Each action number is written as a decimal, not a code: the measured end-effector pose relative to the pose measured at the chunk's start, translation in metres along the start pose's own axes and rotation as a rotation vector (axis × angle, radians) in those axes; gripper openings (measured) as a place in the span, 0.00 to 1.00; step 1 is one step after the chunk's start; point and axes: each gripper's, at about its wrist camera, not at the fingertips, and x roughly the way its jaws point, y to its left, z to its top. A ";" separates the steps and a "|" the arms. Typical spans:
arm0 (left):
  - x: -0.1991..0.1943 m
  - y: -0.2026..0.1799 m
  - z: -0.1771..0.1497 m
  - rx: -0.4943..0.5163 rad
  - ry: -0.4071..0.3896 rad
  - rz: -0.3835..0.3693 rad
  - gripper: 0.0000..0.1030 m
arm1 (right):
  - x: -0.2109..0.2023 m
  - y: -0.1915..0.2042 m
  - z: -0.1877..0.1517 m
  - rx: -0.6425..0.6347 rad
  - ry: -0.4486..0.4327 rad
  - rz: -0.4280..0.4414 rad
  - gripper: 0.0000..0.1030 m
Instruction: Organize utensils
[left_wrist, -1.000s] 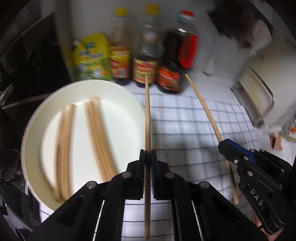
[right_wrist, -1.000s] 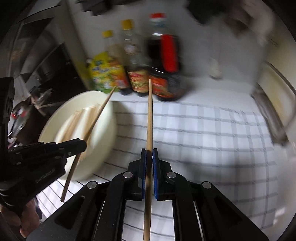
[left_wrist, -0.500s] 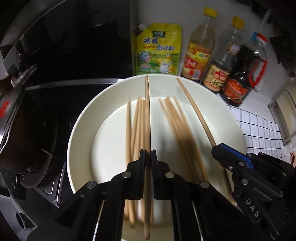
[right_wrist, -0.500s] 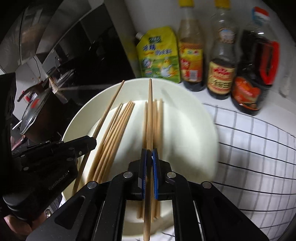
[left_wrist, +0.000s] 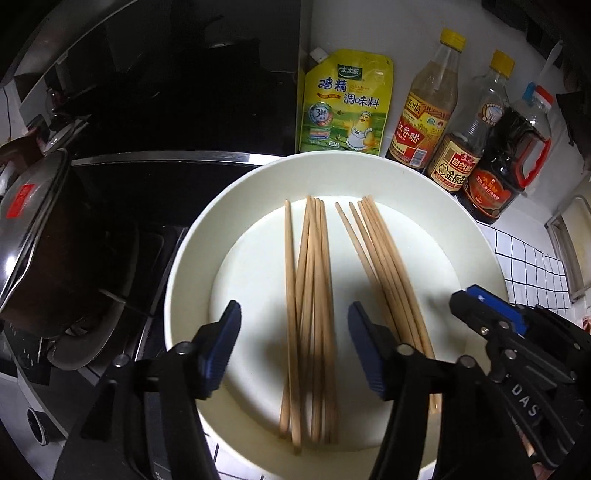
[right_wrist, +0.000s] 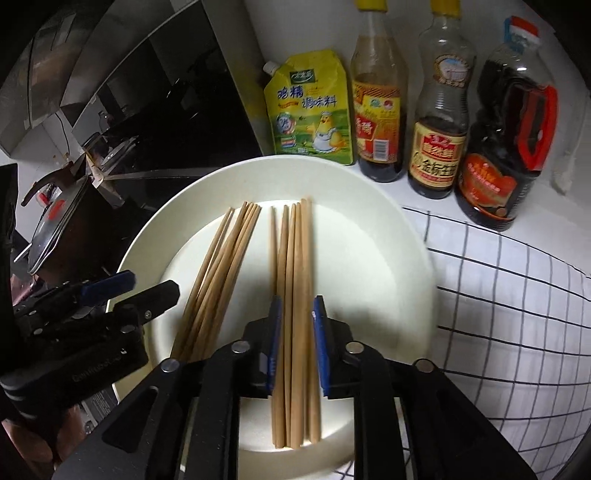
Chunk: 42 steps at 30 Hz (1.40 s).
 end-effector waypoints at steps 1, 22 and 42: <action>-0.003 0.001 -0.001 -0.003 -0.002 0.004 0.64 | -0.002 -0.001 -0.001 0.000 -0.002 -0.003 0.22; -0.059 0.001 -0.018 -0.008 -0.072 0.013 0.72 | -0.054 0.012 -0.022 -0.024 -0.056 -0.022 0.37; -0.086 -0.009 -0.029 -0.022 -0.115 0.008 0.75 | -0.079 0.010 -0.031 -0.038 -0.071 -0.033 0.42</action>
